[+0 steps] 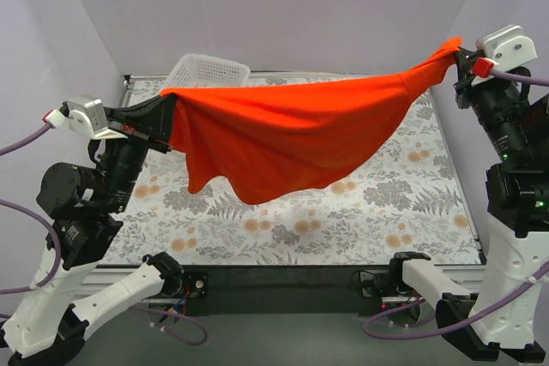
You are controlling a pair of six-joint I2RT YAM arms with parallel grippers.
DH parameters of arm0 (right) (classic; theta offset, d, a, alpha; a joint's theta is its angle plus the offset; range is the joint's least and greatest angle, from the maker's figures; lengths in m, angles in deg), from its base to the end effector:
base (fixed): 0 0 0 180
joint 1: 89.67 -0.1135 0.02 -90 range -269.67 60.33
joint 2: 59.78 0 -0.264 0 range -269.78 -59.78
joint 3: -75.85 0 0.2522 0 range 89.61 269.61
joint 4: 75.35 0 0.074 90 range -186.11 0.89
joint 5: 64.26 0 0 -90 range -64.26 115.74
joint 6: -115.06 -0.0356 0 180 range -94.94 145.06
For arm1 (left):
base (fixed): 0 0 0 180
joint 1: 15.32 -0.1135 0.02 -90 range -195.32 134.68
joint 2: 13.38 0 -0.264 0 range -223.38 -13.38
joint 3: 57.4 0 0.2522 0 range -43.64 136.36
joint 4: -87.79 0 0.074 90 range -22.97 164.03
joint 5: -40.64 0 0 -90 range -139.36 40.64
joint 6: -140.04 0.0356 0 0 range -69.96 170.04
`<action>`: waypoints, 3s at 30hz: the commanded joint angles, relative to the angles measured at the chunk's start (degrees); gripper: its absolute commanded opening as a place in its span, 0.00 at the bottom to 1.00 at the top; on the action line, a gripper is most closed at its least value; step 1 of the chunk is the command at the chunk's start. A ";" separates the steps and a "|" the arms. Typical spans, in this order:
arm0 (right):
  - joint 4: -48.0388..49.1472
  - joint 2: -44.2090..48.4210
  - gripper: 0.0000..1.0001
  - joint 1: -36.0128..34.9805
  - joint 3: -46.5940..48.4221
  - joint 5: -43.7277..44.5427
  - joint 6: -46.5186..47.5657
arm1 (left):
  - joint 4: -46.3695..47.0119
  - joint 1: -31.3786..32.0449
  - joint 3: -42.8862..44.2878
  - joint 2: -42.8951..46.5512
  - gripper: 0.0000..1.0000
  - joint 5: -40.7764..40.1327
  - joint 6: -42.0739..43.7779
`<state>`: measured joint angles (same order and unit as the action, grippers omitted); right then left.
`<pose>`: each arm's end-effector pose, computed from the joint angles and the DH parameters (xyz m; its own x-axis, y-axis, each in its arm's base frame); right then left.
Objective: Fold and stack the t-shirts
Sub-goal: Flatten the tshirt out
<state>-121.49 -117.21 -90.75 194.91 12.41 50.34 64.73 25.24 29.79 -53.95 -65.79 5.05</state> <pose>0.1022 0.0101 0.5869 0.3441 -0.4091 -0.8451 -0.1034 0.8781 -0.4672 0.0763 -0.0521 0.5117 -0.0869 -0.8182 -0.5683 0.5165 0.4508 -0.7280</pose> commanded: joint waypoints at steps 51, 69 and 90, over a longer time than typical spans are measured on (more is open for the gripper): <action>-14.47 30.34 0.01 3.45 -28.81 -29.84 19.89 | 16.16 -0.39 7.08 -43.13 0.00 8.15 -0.35; -29.65 43.73 0.01 3.37 -61.61 -30.08 46.96 | 15.89 -0.04 -4.61 -65.77 0.00 21.35 -8.45; 9.97 -13.28 0.88 -3.64 -54.17 -33.98 6.20 | 12.03 -0.04 -25.96 -35.38 0.58 18.27 -4.74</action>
<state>-123.28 -120.13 -90.05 135.06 -22.12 68.94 78.36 25.13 6.29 -96.34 -43.84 3.08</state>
